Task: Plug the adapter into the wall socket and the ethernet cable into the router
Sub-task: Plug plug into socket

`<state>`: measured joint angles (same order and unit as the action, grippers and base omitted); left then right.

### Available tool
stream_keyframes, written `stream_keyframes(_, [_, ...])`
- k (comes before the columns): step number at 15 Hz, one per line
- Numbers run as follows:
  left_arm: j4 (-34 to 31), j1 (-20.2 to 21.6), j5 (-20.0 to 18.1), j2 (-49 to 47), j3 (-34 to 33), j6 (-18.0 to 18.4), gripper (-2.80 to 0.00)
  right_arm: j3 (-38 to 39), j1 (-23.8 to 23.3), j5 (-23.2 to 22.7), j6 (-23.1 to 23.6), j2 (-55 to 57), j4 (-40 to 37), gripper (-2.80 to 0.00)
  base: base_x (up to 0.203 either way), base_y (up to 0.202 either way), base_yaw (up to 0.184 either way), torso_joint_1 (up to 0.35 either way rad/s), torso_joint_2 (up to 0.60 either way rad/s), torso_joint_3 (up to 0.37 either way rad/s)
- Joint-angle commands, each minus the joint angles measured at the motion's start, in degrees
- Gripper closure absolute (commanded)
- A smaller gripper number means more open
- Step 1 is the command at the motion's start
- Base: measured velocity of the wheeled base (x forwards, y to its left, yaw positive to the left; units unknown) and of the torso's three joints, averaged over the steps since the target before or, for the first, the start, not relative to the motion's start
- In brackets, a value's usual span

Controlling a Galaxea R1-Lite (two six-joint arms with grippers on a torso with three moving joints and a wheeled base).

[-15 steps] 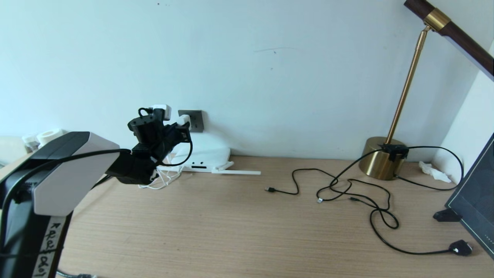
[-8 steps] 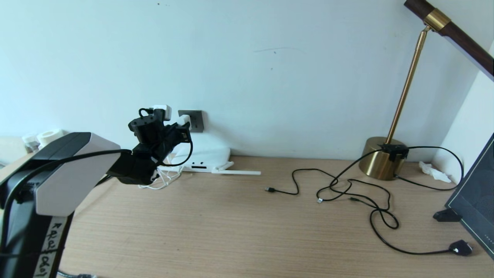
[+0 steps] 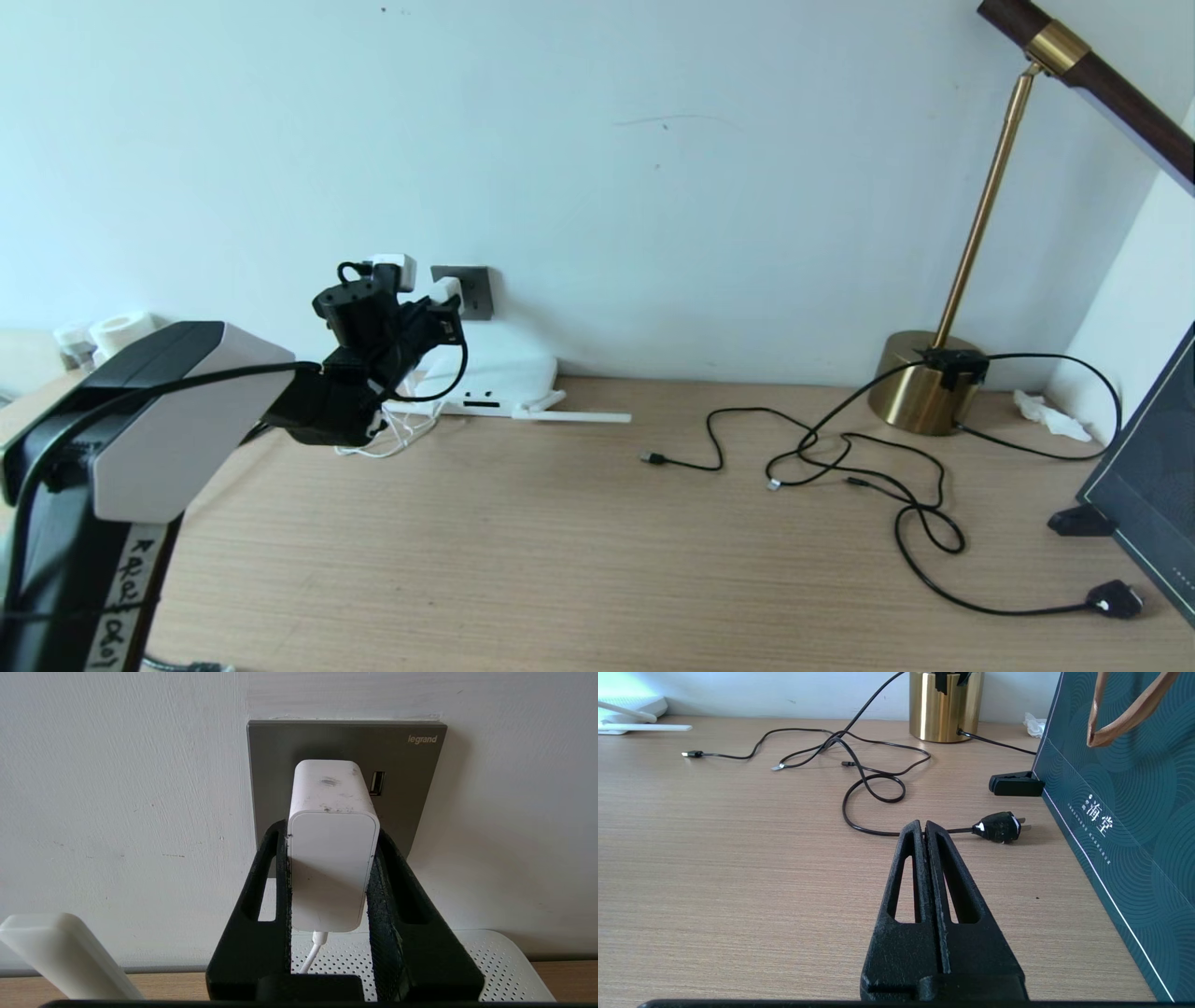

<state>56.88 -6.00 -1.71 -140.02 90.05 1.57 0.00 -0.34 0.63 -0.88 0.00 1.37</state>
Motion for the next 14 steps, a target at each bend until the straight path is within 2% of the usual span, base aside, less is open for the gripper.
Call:
stream_keyframes(1, [0.13,0.02,0.04,-0.52,0.39,-0.06,0.0,0.7,-0.01,-0.02,0.0,0.0,0.04,0.0,0.0,0.0,0.0,0.0,0.0,0.0])
stream_keyframes(14, [-1.95,0.02,0.04,-1.04,2.94,0.01,0.0,0.7,-0.01,-0.02,0.0,0.0,0.04,0.0,0.0,0.0,0.0,0.0,0.0,0.0])
